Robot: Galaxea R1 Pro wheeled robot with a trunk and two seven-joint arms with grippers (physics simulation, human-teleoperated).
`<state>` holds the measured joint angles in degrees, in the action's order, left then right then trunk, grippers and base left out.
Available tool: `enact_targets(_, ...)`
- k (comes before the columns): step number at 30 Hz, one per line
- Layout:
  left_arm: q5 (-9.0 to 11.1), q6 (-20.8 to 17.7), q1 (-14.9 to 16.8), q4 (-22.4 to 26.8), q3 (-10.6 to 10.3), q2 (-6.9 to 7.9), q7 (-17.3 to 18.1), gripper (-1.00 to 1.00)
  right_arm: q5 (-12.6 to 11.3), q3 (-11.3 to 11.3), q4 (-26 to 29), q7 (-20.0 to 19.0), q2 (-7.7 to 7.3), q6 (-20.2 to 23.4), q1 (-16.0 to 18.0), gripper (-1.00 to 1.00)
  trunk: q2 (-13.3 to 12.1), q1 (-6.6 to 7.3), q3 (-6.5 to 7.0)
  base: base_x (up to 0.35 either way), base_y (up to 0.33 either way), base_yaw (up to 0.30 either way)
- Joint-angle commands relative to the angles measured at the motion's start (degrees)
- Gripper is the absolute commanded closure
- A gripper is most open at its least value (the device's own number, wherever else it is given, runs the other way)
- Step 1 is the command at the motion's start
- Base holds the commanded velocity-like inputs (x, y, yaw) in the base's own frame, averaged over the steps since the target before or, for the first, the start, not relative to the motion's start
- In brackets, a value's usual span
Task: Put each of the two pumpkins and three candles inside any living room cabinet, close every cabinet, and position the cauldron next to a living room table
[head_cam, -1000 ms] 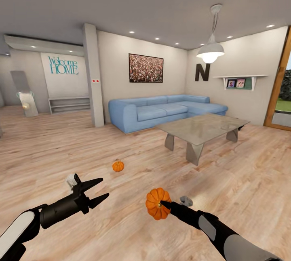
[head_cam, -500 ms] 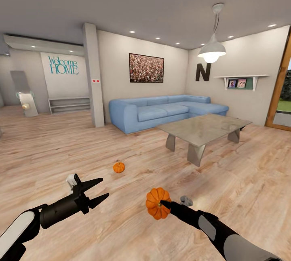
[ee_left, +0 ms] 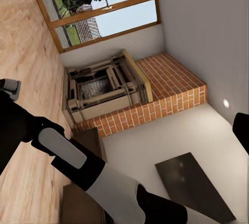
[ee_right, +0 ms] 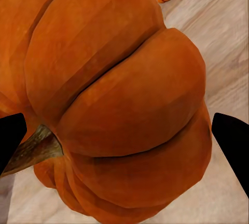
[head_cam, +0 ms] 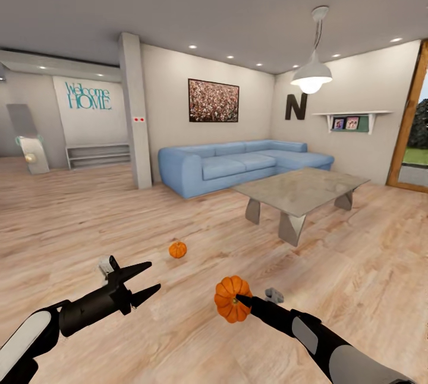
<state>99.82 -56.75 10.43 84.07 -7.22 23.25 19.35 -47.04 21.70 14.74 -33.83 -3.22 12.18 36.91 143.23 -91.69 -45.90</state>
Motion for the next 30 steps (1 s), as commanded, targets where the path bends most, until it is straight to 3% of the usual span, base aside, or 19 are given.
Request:
enact_targets(1, -0.3, 0.0, 0.0, 0.0, -0.1, 0.03, 0.5, -1.00, -0.6, 0.2, 0.0, 0.0, -0.03, 0.4, 0.0, 1.00, 0.0, -0.01, -0.02, 0.231, 0.208, -0.225)
enact_targets(30, -0.2, -0.1, 0.0, 0.0, 0.0, 0.27, 0.5, -1.00, -0.5, 0.2, 0.0, 0.0, 0.09, 0.2, 0.1, 1.00, 0.0, -0.01, 1.46, 0.259, 0.032, -0.245)
